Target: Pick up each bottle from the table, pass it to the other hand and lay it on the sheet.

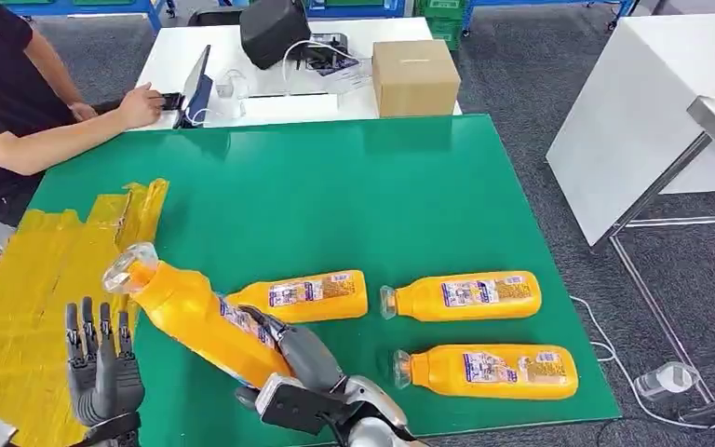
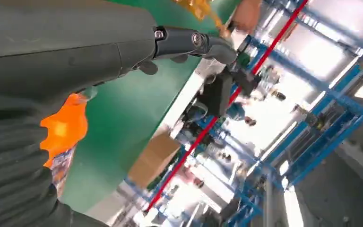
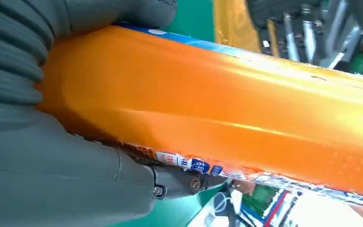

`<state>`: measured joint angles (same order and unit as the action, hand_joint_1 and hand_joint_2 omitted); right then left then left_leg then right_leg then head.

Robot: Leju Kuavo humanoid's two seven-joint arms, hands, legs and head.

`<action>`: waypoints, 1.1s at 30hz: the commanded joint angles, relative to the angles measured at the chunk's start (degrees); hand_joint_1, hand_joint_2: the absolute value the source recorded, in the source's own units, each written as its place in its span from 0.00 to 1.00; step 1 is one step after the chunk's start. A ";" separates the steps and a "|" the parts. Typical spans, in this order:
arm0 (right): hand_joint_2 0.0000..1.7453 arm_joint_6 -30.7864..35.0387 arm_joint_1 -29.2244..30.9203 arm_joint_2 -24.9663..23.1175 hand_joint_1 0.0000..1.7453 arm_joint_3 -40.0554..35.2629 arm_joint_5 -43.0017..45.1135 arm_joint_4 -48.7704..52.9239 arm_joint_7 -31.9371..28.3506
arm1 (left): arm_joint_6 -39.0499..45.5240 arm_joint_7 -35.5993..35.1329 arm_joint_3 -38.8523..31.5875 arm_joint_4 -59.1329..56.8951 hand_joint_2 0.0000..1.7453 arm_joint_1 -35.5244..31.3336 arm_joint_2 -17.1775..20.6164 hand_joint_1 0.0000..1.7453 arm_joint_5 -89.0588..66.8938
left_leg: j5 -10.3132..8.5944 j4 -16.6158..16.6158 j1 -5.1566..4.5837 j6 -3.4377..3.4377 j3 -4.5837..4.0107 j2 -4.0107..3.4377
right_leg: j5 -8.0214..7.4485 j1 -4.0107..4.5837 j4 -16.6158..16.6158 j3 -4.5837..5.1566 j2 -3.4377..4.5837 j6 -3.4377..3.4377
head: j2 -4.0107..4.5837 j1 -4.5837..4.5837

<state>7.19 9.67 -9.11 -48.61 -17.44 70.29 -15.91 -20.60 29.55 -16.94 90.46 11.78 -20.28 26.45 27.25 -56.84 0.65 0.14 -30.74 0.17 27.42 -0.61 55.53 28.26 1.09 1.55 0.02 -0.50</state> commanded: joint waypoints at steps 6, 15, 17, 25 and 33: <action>1.00 -1.17 -11.13 6.91 1.00 6.34 -3.48 12.81 -2.39 | -3.19 -0.09 13.48 -5.60 1.00 -1.15 0.66 0.00 -1.74 | -0.06 0.02 -0.04 -0.06 -0.18 0.35 | 0.02 -0.02 -0.10 0.00 -0.49 0.00 | 0.00 -0.02; 1.00 -3.73 0.03 -0.88 1.00 3.14 -1.35 1.32 -3.17 | -10.59 0.85 1.48 -4.52 1.00 1.69 1.56 0.00 -0.63 | -0.02 0.08 -0.02 0.03 -0.10 -0.37 | -0.11 0.01 -0.03 0.18 0.19 -0.09 | 0.00 -0.02; 1.00 -3.76 0.10 -0.90 1.00 2.91 -1.25 1.26 -3.24 | -11.44 0.67 0.56 -4.51 1.00 1.68 1.17 0.00 -0.87 | -0.07 0.10 0.03 -0.01 -0.11 -0.22 | -0.09 0.06 -0.08 0.12 0.04 -0.10 | 0.00 -0.02; 1.00 -3.71 0.09 -0.86 1.00 2.64 -0.92 1.19 -3.40 | -12.93 0.39 -0.52 -4.12 1.00 1.46 0.28 0.00 -1.54 | -0.10 0.06 -0.03 -0.06 -0.19 -0.04 | -0.04 0.01 -0.05 0.08 -0.14 -0.01 | 0.00 0.00; 1.00 -3.76 0.54 -1.14 1.00 2.54 -0.85 0.62 -3.36 | -13.62 0.33 -1.30 -5.13 1.00 0.94 0.28 0.00 -2.07 | -0.13 0.06 -0.05 -0.03 -0.23 0.02 | -0.05 0.01 -0.06 0.12 -0.20 -0.05 | 0.00 -0.02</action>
<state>3.65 7.08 -10.67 -44.72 -18.56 74.99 -19.12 -33.73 30.05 -15.56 88.50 13.92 -20.02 24.74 27.15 -56.85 0.57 0.11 -31.03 0.29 27.42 -0.64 55.54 28.42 0.89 1.56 0.02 -0.52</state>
